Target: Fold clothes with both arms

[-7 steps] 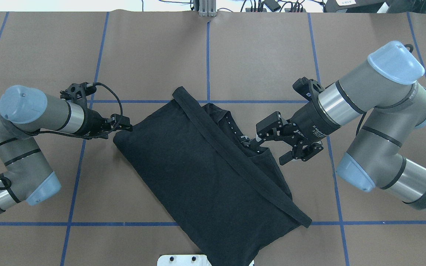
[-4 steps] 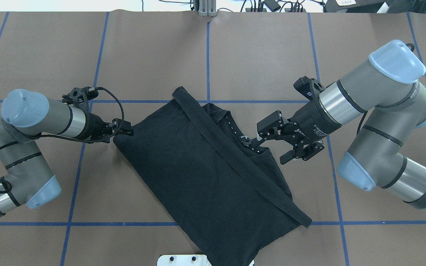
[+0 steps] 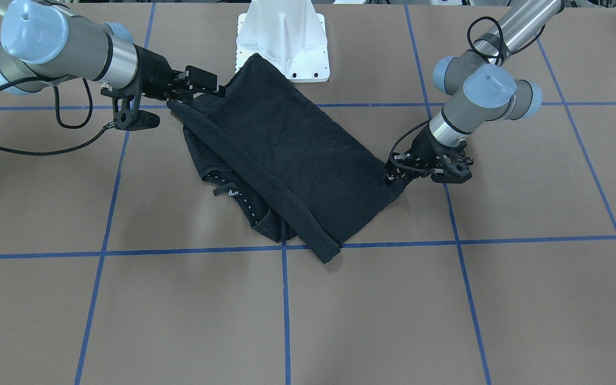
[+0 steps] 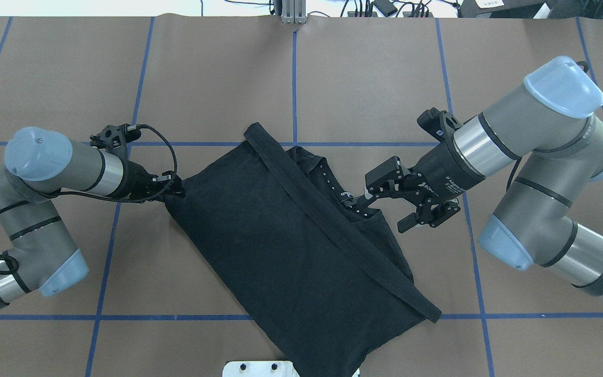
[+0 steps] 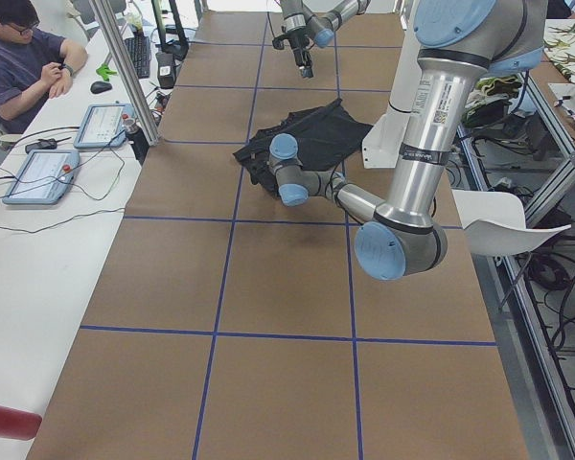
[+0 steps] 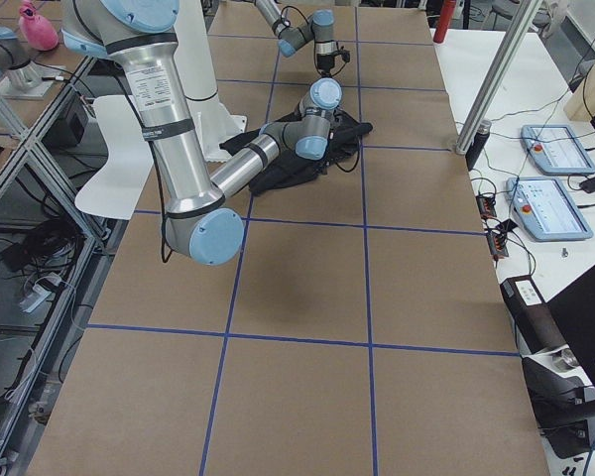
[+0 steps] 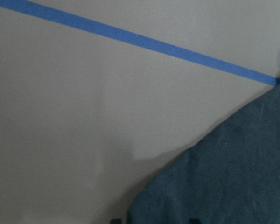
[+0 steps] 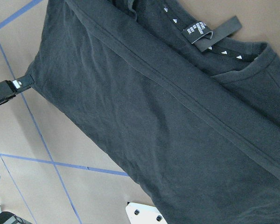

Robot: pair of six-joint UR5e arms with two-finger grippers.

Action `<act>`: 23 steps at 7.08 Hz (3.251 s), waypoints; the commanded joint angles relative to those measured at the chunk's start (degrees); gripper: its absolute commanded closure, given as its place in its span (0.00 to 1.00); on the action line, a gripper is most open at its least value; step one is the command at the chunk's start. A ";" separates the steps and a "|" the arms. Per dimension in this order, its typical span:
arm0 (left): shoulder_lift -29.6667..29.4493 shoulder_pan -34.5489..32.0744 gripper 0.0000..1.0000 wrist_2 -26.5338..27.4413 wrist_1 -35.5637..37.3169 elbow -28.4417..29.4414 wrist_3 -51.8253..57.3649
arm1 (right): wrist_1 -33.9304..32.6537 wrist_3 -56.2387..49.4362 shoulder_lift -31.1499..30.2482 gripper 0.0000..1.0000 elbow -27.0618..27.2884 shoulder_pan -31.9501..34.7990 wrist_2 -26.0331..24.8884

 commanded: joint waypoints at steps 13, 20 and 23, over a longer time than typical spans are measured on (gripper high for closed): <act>-34.13 -8.77 1.00 2.39 3.65 30.42 -1.76 | 0.00 0.70 -0.22 0.00 -0.03 4.26 -0.26; -40.05 -9.46 0.00 7.32 -2.60 33.04 -1.32 | -0.08 0.53 0.30 0.00 0.41 6.28 -0.79; -27.72 -9.48 0.00 6.70 -2.68 19.87 -1.50 | -0.17 0.00 3.18 0.00 0.67 6.02 -4.46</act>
